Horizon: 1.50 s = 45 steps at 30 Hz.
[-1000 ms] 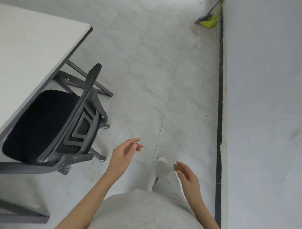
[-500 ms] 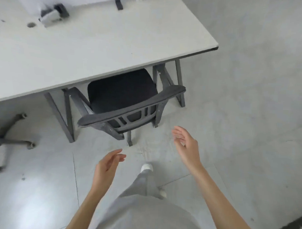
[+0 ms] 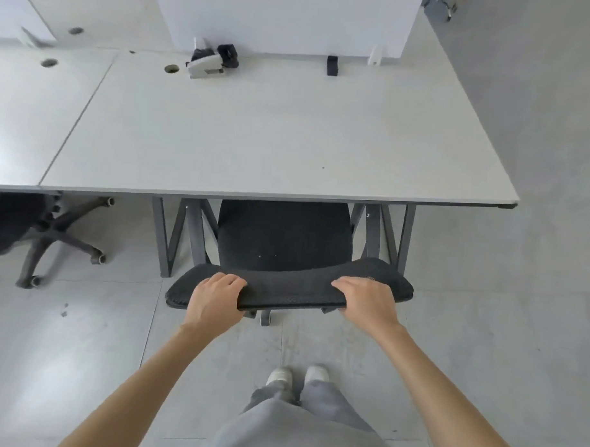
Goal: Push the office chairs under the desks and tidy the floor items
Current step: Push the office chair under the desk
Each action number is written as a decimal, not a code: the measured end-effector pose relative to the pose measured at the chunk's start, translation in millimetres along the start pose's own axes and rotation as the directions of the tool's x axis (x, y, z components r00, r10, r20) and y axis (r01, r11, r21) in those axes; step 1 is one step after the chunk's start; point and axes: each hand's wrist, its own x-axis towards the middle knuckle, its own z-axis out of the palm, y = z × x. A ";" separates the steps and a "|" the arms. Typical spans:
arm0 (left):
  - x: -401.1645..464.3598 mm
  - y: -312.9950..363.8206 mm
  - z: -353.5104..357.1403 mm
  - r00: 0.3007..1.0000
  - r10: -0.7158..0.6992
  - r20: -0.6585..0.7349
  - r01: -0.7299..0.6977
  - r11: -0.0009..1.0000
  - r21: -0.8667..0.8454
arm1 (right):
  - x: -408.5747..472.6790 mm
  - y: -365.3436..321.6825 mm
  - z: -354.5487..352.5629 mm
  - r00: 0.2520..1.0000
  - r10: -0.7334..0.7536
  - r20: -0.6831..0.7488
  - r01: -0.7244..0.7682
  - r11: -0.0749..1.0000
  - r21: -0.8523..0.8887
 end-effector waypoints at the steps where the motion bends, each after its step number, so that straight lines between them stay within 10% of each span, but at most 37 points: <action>1: 0.0 3.2 3.6 0.999 0.028 -0.042 -0.028 1.000 -0.007 | 0.4 5.3 -1.4 0.999 -0.006 -0.031 0.006 1.000 0.007; 23: 138.1 -1.7 -10.5 0.979 -0.092 -0.180 0.094 0.996 0.002 | 114.0 28.5 -10.0 0.975 0.125 -0.185 -0.142 0.986 -0.083; 28: 147.1 -14.0 -21.7 0.983 -0.184 -0.010 0.184 0.981 0.060 | 115.1 12.8 -4.8 0.966 0.142 -0.214 -0.165 0.982 -0.091; 45: 22.5 -3.2 5.1 0.985 0.147 0.095 -0.164 0.965 0.205 | 22.0 19.0 4.6 0.956 -0.061 -0.287 0.051 0.998 -0.044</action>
